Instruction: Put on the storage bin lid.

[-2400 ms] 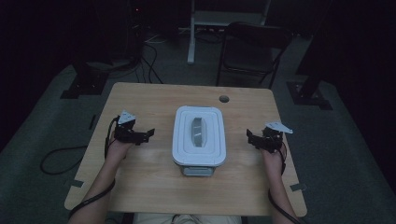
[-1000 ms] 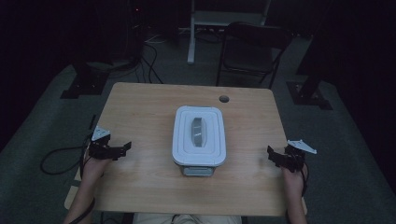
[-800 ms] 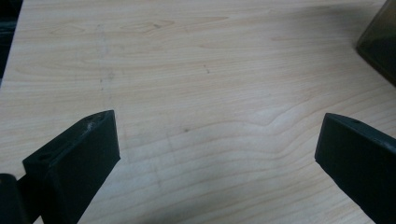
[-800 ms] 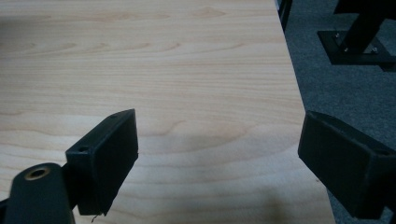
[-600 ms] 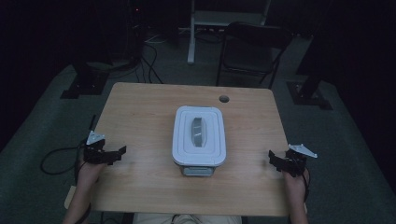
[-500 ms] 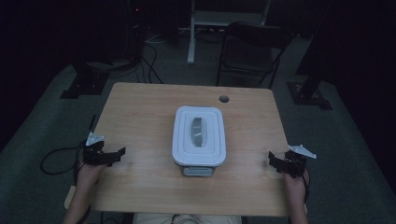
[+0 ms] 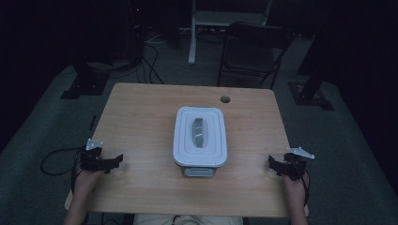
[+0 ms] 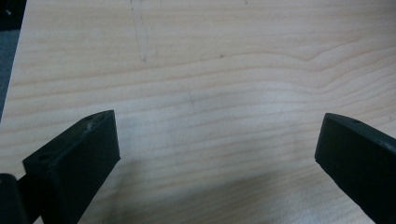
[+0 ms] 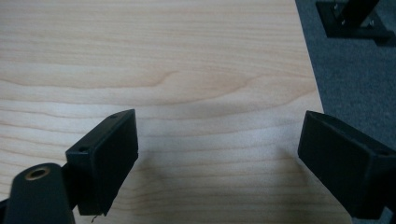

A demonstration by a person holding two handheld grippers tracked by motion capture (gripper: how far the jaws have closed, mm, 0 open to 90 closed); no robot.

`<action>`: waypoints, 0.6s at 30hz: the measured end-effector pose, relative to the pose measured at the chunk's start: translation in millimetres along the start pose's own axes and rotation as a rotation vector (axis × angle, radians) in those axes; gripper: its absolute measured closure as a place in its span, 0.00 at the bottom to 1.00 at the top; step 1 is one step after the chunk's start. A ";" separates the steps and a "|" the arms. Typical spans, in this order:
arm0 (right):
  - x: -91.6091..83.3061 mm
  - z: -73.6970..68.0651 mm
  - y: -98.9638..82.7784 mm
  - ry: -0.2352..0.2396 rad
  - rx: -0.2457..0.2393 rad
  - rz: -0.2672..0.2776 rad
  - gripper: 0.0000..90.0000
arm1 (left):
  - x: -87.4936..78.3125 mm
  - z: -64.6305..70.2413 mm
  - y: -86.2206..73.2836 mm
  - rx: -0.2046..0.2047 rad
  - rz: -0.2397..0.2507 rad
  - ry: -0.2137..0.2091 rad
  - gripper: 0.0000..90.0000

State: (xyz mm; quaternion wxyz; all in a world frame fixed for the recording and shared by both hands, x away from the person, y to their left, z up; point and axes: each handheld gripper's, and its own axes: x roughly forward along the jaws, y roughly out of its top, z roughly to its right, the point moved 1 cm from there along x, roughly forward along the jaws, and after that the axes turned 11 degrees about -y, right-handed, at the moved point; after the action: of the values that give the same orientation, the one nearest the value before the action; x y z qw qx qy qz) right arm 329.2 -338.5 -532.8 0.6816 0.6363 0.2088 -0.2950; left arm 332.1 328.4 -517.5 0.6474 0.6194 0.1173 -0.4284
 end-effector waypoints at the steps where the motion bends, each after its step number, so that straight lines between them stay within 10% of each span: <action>1: 0.7 -0.1 0.3 0.006 -0.004 -0.008 0.13 | -0.2 0.2 -0.6 0.002 -0.002 -0.002 0.01; 18: -1.8 -5.1 -2.9 -0.007 -0.017 -0.031 0.13 | 4.5 1.6 -15.4 0.035 -0.032 0.071 0.01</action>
State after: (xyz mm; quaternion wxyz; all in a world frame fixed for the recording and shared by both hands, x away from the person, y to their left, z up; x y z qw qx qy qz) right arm 326.4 -333.3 -534.3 0.6831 0.6260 0.2188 -0.3060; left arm 323.4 327.2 -531.0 0.6249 0.6434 0.1427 -0.4185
